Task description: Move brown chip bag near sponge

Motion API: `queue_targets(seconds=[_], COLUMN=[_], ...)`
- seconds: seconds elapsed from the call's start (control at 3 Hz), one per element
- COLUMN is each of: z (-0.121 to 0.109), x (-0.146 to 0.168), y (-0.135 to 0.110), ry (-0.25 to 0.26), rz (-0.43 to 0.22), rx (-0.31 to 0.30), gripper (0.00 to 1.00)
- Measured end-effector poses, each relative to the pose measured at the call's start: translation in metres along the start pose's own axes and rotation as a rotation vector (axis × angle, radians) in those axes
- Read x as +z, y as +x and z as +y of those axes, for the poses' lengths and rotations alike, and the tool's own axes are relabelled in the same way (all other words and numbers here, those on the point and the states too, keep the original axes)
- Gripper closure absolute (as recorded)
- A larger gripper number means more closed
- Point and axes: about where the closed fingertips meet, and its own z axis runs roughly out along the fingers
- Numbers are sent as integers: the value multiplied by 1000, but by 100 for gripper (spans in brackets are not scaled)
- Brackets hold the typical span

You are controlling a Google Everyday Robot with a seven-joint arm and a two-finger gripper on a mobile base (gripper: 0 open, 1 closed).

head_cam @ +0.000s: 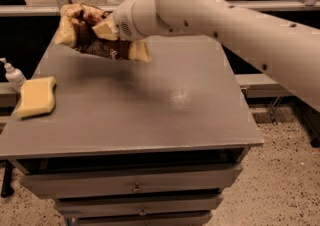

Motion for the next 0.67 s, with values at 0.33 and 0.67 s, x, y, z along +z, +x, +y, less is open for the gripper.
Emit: queue_targets(seconds=[0.33, 0.67], z=[5, 31], x=[34, 66], y=[-9, -13], ry=[-8, -52], rz=[-32, -62], rx=[11, 44], gripper=[100, 100])
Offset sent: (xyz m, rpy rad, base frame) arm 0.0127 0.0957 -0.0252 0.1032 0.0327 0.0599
